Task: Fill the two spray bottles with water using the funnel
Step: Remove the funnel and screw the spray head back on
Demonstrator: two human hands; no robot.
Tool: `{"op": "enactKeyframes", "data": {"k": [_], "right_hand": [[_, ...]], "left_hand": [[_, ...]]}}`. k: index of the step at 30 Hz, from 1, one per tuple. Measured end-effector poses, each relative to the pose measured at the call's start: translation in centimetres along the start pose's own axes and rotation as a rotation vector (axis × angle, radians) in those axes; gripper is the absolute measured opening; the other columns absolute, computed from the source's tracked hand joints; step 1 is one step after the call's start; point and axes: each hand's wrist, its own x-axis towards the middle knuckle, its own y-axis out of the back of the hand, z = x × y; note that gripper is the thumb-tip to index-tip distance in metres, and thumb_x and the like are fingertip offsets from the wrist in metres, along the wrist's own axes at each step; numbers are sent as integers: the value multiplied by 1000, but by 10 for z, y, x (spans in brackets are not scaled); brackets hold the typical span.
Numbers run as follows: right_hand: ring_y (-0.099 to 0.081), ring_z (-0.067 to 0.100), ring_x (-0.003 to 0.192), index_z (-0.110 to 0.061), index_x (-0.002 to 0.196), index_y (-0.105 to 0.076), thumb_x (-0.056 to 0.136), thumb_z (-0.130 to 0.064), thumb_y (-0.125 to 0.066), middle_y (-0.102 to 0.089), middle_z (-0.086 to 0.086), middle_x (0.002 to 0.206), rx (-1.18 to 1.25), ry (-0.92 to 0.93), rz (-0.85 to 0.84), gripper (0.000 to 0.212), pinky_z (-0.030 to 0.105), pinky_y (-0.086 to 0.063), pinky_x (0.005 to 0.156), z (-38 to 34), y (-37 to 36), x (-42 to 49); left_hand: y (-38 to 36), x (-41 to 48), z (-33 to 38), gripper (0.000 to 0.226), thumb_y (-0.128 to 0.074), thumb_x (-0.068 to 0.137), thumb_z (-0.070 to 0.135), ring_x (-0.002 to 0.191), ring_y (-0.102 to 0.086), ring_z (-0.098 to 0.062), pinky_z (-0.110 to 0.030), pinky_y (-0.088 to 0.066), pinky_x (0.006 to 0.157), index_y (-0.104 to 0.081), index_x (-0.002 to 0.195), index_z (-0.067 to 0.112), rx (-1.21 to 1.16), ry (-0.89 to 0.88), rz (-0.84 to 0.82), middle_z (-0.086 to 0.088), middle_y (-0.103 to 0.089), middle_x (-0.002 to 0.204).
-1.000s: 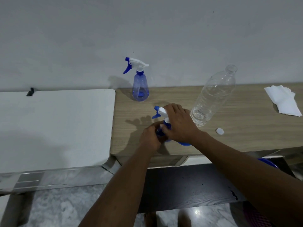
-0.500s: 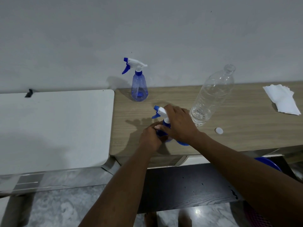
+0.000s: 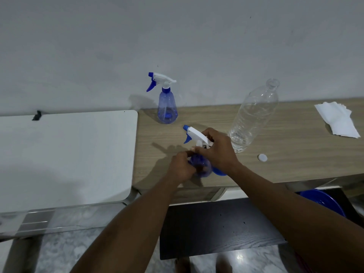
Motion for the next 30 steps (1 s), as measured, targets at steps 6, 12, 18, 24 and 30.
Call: {"op": "enactKeyframes", "data": {"k": [6,12,18,24,30], "right_hand": [[-65,14,78,-22,106,-69,83,-29,-70,-71,1,90,344,-199,-24,24,34,-51,73,-17,-2,-4],[-71,24,79,-23,108,-72,88,-36,-62,-74,8,82,326,-290,-143,26,41,-59,75,-16,15,-7],[-66,20,82,-13,108,-69,85,-15,-66,-66,12,89,490,-533,-406,23,44,-59,67,-2,34,-28],[-69,25,75,-7,99,-66,92,-17,-62,-68,14,77,288,-563,-378,13,43,-59,56,2,24,-50],[-68,22,76,-14,105,-67,91,-21,-63,-68,18,83,267,-514,-394,16,40,-58,53,0,23,-48]], "left_hand": [[21,-19,36,46,-91,66,30,99,-68,-2,-24,-52,92,-75,108,20,-45,-1,-343,11,-75,102],[37,-34,33,62,-88,72,29,97,-69,-14,-32,-55,93,-61,127,19,-150,159,-473,2,-71,119],[99,-22,-27,22,-66,83,16,79,-72,-24,-37,-57,77,-71,104,20,-65,246,195,-8,-74,96],[113,-25,-40,15,-62,76,23,92,-71,-25,-42,-56,93,-68,83,35,50,229,290,-3,-74,97],[99,-30,-38,21,-60,82,16,88,-71,-22,-37,-57,90,-73,95,25,74,184,266,-3,-72,93]]}}
